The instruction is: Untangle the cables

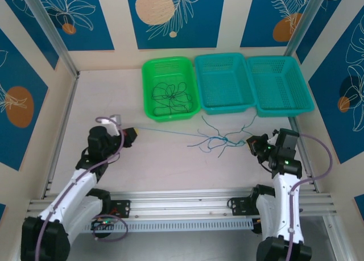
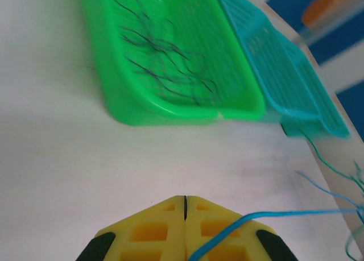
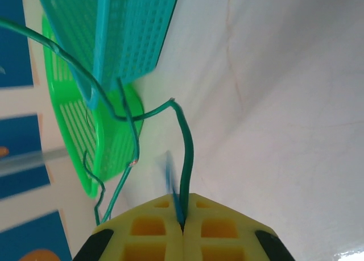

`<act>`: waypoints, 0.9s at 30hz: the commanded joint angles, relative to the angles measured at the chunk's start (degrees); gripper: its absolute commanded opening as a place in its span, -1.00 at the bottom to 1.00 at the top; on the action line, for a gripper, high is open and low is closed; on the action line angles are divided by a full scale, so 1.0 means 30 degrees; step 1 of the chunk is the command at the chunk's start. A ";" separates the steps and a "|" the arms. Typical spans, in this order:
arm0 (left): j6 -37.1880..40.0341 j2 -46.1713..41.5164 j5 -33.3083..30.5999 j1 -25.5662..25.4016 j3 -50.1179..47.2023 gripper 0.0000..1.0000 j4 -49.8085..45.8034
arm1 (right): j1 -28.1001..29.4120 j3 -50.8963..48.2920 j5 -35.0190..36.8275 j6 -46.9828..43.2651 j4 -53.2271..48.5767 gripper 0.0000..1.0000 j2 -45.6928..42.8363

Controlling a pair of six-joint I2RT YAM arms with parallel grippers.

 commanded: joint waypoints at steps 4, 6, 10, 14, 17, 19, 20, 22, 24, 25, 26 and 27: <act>-0.1941 -0.1223 -0.0357 0.4623 -0.0618 -1.00 -0.1481 | -0.1653 0.0260 0.3873 0.1024 -0.0443 -1.00 -0.0633; -0.1833 -0.1350 -0.0235 0.5308 -0.0534 -1.00 -0.1966 | -0.1819 0.0320 0.4434 0.0953 -0.0539 -1.00 -0.0649; -0.1726 -0.1652 -0.0106 0.7814 -0.0486 -1.00 -0.3065 | -0.2455 0.1048 0.5867 0.0703 -0.1342 -1.00 -0.0644; -0.2118 -0.1521 0.0003 1.0265 -0.0514 -1.00 -0.3518 | -0.2655 0.2202 0.7645 0.0247 -0.1917 -0.96 -0.0526; -0.2374 -0.1260 0.0043 1.0557 -0.0680 -1.00 -0.2935 | -0.2590 0.2327 0.6370 -0.0647 -0.0808 -1.00 -0.0318; -0.2177 -0.1169 0.1102 1.0463 -0.0967 -1.00 -0.1683 | -0.2198 0.1851 0.3789 -0.1436 0.0741 -1.00 0.0335; -0.2007 -0.1195 0.1321 1.0386 -0.0984 -1.00 -0.1560 | -0.1894 0.1742 0.2926 -0.1795 0.1111 -1.00 0.0850; -0.1323 -0.1412 0.1739 0.9979 -0.0919 -1.00 -0.1523 | -0.0713 0.1615 0.1786 -0.2550 0.1565 -1.00 0.2220; -0.0933 -0.1597 0.2179 0.8758 -0.1083 -1.00 -0.0583 | 0.1035 0.1451 0.0782 -0.3071 0.2271 -1.00 0.3741; -0.0413 -0.1651 0.1866 0.7775 -0.0982 -1.00 -0.0626 | 0.2269 0.1352 0.0956 -0.2966 0.2547 -1.00 0.4544; 0.0212 -0.1655 0.1457 0.6694 -0.0836 -1.00 -0.0848 | 0.3355 0.1254 0.1307 -0.2933 0.2826 -1.00 0.5134; 0.1043 -0.1545 0.0847 0.5417 -0.0661 -1.00 -0.1217 | 0.4528 0.1232 0.1951 -0.2810 0.2961 -1.00 0.5659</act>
